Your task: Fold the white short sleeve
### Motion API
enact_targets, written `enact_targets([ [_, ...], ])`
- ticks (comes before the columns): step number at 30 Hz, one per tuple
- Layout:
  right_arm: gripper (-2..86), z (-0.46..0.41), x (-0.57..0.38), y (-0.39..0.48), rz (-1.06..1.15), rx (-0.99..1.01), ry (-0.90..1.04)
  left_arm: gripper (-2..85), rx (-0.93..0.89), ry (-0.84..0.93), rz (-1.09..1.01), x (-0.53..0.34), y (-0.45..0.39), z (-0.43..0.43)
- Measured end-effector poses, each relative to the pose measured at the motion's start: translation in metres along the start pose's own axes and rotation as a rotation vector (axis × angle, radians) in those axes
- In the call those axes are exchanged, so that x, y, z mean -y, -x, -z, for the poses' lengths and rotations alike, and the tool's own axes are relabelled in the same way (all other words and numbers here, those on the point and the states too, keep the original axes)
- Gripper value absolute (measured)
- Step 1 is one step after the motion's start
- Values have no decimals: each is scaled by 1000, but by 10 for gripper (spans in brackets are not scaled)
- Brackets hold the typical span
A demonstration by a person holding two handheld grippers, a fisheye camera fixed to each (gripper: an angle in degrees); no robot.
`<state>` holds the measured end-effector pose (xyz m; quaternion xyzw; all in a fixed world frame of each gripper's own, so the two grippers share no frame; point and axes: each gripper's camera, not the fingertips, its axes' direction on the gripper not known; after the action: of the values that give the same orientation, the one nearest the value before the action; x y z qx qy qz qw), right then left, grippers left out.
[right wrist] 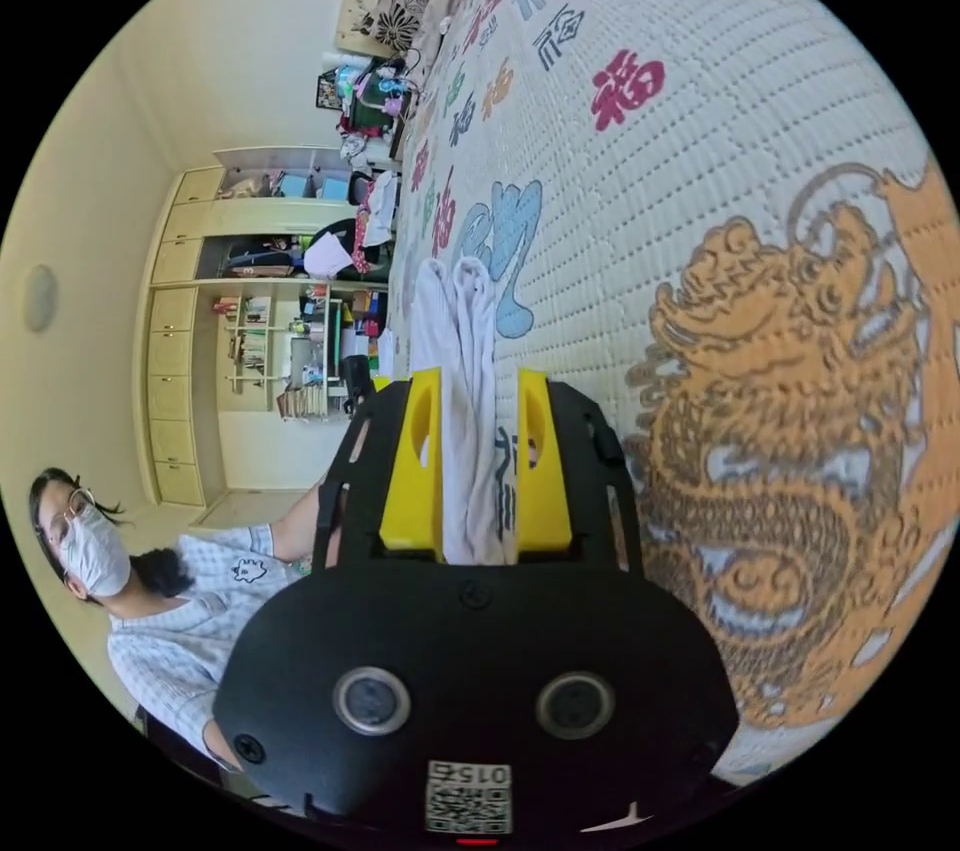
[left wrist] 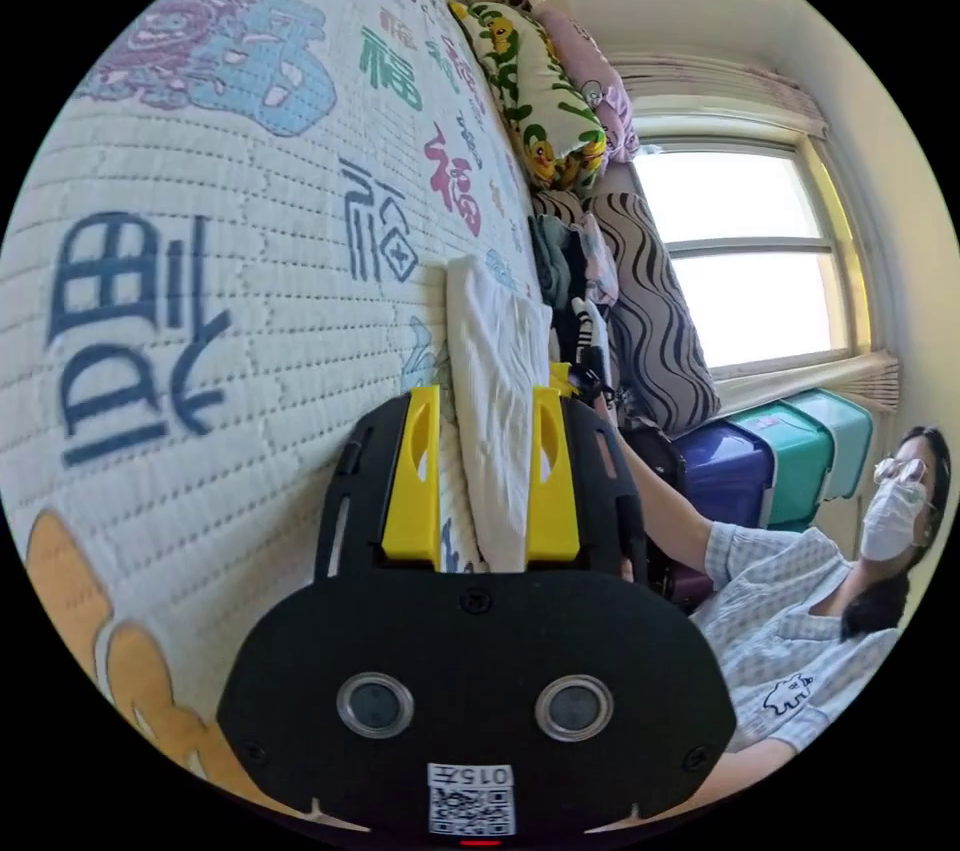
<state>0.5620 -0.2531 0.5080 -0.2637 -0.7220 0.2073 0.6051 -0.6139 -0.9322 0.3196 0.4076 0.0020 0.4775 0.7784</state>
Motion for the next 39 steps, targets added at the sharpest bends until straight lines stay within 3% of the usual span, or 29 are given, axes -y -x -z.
enact_targets([
  [5, 111, -23, 11, 14, 49, 116, 52, 106, -57, 73, -57, 34, -8, -42],
  [9, 73, -36, 9, 32, 61, 61, 98, 73, -66, 143, -67, 46, -21, -58],
  [15, 55, 4, -56, 84, 206, 70, -47, 45, -98, 91, -229, 30, -83, -28],
  [26, 54, 118, -223, 242, 545, -203, -427, 38, -170, 104, -816, -1, -338, -68],
  [31, 54, 175, -258, 286, 489, -415, -561, 37, -323, 156, -888, 24, -428, -133],
  [35, 54, 220, -238, 285, 331, -624, -601, 37, -400, 172, -795, 64, -476, -216],
  [39, 58, 242, -183, 232, 75, -796, -631, 64, -239, 173, -668, 105, -488, -307],
])
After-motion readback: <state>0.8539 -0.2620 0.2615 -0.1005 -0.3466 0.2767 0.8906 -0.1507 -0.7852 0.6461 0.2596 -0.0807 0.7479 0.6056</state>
